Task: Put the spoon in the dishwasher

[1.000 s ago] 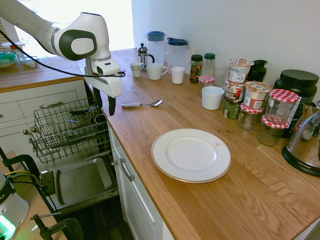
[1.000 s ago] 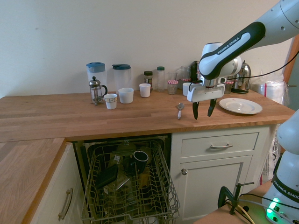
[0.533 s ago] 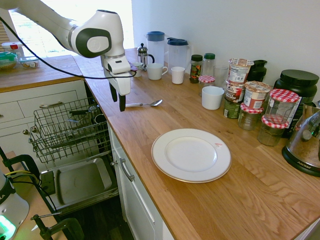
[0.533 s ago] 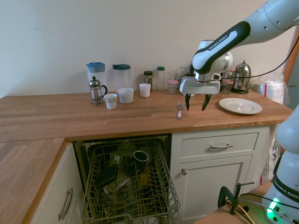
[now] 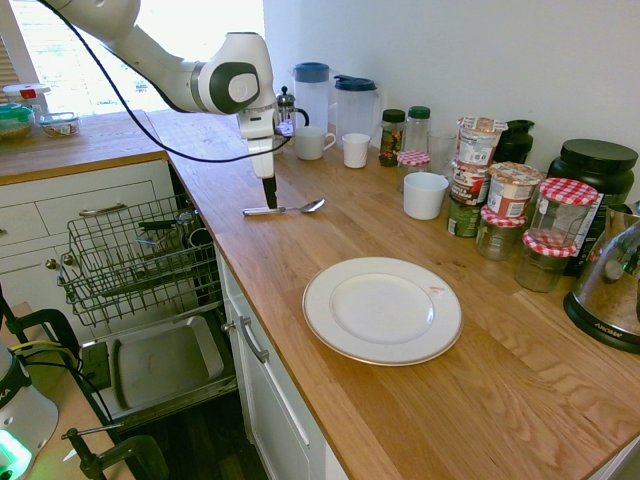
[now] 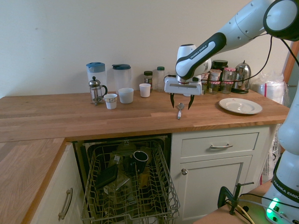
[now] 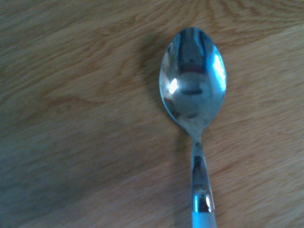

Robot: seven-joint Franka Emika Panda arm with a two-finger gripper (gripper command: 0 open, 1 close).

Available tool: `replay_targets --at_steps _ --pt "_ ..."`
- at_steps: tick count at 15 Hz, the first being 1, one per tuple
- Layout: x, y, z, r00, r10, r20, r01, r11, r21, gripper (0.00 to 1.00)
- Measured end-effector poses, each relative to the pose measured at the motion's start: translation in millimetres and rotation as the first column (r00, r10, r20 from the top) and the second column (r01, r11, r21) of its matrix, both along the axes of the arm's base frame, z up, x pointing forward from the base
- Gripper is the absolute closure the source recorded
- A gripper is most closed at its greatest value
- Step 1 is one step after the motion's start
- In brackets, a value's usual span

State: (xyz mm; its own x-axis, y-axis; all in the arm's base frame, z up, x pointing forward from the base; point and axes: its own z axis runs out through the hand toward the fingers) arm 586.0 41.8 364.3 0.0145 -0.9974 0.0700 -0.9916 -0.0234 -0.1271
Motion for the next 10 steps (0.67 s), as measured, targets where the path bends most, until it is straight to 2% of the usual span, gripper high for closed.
replay_targets --at_steps 5,6,10 --pt "14.4 -11.6 -18.3 0.998 -0.054 -0.027 0.055 0.998 0.008 0.00" --pt "16.5 -11.2 -21.8 0.998 -0.058 -0.032 0.059 0.998 0.013 1.00" --pt "21.3 -10.9 -29.9 0.997 -0.062 -0.041 0.063 0.998 0.016 1.00"
